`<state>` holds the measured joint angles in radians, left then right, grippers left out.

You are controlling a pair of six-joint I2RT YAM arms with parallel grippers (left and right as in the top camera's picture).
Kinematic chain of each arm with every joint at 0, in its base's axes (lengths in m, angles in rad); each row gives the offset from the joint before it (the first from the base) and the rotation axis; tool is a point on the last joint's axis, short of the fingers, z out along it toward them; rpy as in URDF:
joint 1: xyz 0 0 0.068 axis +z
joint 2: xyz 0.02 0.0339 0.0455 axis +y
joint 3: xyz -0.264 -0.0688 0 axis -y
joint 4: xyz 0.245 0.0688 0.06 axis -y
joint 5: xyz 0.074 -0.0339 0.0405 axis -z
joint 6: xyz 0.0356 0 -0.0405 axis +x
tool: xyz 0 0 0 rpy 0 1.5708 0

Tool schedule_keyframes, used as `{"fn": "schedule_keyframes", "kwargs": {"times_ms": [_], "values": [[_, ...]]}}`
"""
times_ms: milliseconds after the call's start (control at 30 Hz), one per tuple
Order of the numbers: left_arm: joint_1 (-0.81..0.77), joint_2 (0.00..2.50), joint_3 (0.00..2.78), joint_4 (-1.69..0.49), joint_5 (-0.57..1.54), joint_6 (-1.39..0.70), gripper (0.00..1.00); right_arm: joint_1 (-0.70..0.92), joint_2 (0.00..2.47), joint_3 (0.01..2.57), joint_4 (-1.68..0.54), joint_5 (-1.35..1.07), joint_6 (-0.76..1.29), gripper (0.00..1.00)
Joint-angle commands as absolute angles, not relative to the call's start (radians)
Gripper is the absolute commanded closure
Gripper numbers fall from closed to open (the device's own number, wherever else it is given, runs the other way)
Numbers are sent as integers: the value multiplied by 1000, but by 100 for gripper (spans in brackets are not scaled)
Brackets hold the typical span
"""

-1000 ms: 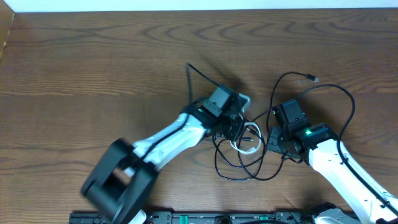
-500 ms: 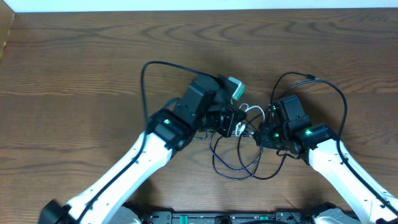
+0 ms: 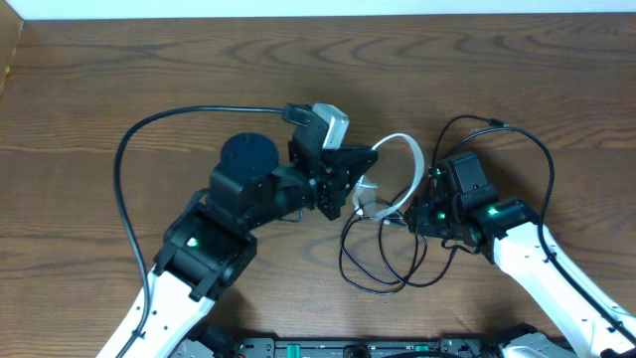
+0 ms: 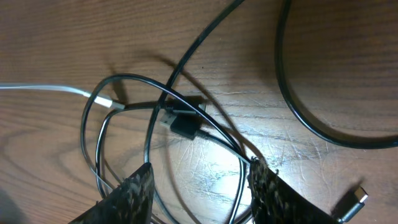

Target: Untangle cables

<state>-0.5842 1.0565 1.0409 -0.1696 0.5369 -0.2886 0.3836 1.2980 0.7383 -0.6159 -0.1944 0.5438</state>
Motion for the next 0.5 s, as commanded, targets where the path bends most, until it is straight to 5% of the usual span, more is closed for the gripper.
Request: {"fn": "schedule_keyframes", "kwargs": {"times_ms": [0,167,467], "values": [[-572,1031,1046,-162,545,-294,92,381,1298,738,-617,-201,533,55],[-564,1040,1046,-205,464,-272,92,381,1299,738,-617,-201,533,54],[-455,1098,1045,-357,-4,-238,92,381,1299,738,-621,-201,533,54]]}}
